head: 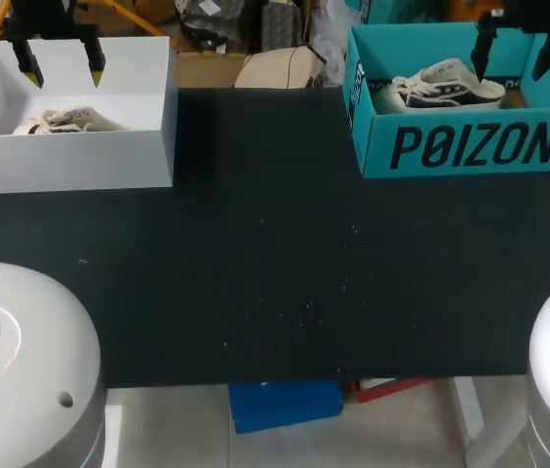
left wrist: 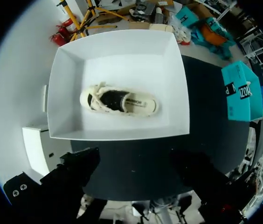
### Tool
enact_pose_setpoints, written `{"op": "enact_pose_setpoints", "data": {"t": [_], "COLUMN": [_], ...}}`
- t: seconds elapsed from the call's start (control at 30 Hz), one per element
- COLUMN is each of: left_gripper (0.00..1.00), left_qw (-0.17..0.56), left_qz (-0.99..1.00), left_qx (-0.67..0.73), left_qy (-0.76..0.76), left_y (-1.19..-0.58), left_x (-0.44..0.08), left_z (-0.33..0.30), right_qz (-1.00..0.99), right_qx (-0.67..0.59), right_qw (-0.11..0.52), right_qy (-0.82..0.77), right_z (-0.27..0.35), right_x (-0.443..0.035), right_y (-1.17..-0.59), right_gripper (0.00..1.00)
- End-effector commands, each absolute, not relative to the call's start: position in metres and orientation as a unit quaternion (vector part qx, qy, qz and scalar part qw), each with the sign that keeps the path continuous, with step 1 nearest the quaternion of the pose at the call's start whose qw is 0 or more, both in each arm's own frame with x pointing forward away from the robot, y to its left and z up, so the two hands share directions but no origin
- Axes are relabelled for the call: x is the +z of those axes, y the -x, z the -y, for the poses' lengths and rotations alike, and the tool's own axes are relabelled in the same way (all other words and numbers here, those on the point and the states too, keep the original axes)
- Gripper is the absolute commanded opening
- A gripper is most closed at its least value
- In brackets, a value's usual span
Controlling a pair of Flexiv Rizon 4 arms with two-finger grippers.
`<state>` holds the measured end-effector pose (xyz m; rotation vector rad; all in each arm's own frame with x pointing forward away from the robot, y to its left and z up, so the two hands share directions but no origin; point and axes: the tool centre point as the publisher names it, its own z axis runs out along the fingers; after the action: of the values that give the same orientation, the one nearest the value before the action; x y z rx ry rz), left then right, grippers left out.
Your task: Take the shoe out of the shoebox, open the shoe tongue, remove and reinsert the insole, then place the shoe into the shoebox
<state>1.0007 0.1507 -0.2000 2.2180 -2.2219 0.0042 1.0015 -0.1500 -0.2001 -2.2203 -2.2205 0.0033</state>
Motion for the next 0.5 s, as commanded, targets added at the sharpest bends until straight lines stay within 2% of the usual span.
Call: {"op": "enact_pose_setpoints", "data": {"t": [0.03, 0.2, 0.37, 0.5], "left_gripper": [1.00, 1.00, 1.00, 1.00], "left_qw": [0.001, 0.001, 0.001, 0.001], "left_qz": [0.708, 0.708, 0.708, 0.708], "left_qx": [0.001, 0.001, 0.001, 0.001], "left_qy": [-0.706, -0.706, -0.706, -0.706], "left_y": [-1.001, -1.001, -1.001, -1.001], "left_x": [-0.200, -0.200, -0.200, -0.200], "left_z": [-0.151, -0.151, -0.151, -0.151], "right_qz": [0.707, 0.858, 0.984, 0.987], "right_qx": [0.001, -0.012, -0.010, -0.010], "right_qw": [0.001, -0.041, -0.112, -0.118], "right_qy": [0.707, 0.512, 0.140, 0.105], "right_z": [0.150, 0.159, 0.166, 0.166], "right_x": [-0.200, -0.188, -0.175, -0.175], "right_y": [-1.001, -1.018, -1.012, -1.012], "right_gripper": [1.00, 1.00, 1.00, 1.00]}}
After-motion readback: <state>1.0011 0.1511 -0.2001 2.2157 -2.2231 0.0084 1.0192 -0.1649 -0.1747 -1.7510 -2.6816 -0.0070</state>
